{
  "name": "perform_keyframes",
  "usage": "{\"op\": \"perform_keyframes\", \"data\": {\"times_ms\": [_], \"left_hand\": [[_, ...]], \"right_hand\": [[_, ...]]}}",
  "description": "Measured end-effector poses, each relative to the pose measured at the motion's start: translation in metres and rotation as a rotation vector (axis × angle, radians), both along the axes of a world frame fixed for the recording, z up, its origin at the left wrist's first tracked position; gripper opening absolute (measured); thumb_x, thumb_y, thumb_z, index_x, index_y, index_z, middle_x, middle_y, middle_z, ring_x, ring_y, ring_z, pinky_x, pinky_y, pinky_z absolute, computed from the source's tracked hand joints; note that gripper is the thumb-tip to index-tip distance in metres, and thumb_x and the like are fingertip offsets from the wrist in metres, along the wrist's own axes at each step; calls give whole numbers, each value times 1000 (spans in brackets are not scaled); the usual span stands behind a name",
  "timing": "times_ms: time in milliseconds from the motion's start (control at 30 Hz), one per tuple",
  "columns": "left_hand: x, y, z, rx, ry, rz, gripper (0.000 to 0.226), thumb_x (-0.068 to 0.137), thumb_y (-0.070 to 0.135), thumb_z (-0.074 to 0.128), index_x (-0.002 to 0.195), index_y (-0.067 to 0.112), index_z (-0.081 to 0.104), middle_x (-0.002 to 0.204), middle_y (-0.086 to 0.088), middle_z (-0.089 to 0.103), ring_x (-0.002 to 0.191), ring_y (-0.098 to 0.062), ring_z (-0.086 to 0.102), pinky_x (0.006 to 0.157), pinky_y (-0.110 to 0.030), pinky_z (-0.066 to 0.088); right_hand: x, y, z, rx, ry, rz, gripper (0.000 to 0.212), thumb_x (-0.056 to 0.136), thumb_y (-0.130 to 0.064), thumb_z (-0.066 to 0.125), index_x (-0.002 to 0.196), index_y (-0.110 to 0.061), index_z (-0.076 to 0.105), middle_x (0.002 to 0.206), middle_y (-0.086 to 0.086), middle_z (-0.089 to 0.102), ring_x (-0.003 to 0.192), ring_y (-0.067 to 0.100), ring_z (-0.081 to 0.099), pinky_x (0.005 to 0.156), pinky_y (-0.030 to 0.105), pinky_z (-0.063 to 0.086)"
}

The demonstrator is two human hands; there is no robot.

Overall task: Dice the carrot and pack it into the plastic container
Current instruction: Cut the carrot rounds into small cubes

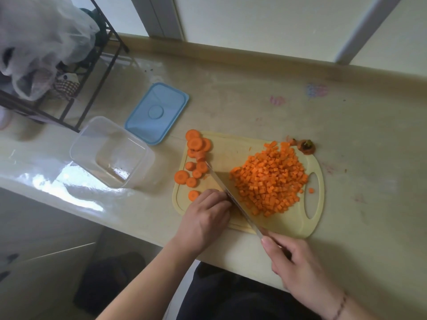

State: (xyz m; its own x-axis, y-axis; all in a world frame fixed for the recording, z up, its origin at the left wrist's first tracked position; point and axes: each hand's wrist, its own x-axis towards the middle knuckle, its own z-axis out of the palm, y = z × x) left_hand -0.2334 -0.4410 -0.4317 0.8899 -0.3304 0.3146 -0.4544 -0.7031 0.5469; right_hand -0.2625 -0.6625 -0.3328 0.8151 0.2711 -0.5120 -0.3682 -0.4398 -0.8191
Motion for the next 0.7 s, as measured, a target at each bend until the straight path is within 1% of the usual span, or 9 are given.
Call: {"op": "perform_keyframes", "data": {"times_ms": [100,267,333,400,467,533,600,667,700], "left_hand": [[-1,1,3,-8,-16,9,11,93,7,67,94,1,76,100,-10,69,91,-27,64,83,-32,55],[-5,1,4,-5,-49,58,15,95,12,65,91,1,76,95,-10,69,88,-25,63,80,-31,54],[-5,1,3,1,-45,57,18,97,14,63,93,3,76,96,-9,70,88,-24,64,80,-31,54],[-4,1,1,10,-37,56,18,96,13,62,96,4,77,98,-8,71,90,-23,64,81,-30,54],[-5,2,-2,10,-26,62,18,96,12,62,98,4,78,100,-8,72,92,-22,63,82,-28,53],[-6,2,-4,2,-17,65,19,97,13,61,99,4,78,103,-8,72,94,-21,63,85,-26,52],[-6,3,-4,-7,-7,59,21,98,15,60,99,5,78,105,-7,73,96,-21,64,87,-26,52],[-6,1,-4,-14,0,61,22,98,15,59,99,5,79,106,-7,73,96,-21,65,86,-26,53],[-6,1,-3,-18,4,66,21,97,15,60,98,5,79,105,-7,73,96,-20,65,85,-26,53]], "right_hand": [[-5,-9,-2,35,44,-21,44,82,-56,48,120,-41,65,43,-11,37,44,3,35,45,19,31],[-10,-18,1,34,92,14,43,83,-56,47,121,-41,64,44,-10,33,43,3,34,46,21,32],[-13,-18,2,19,94,21,47,80,-65,47,120,-47,63,44,-10,33,45,7,34,48,26,31],[-18,-20,1,0,79,41,55,74,-81,43,120,-56,58,46,-9,32,46,13,32,48,31,28],[-22,-22,-1,-14,65,46,60,69,-87,41,120,-59,56,46,-8,32,47,14,32,48,33,29],[-20,-19,0,-21,60,48,50,78,-77,43,120,-55,59,45,-12,38,46,6,35,49,28,33],[-14,-10,1,-10,40,41,41,85,-58,44,118,-45,63,46,-23,46,48,-3,46,55,9,34],[-7,-2,-1,5,26,37,36,85,-48,44,115,-38,64,50,-34,49,57,-12,52,56,4,35],[-4,1,-2,0,25,33,35,86,-48,45,111,-36,65,49,-34,49,55,-10,52,54,5,35]]}}
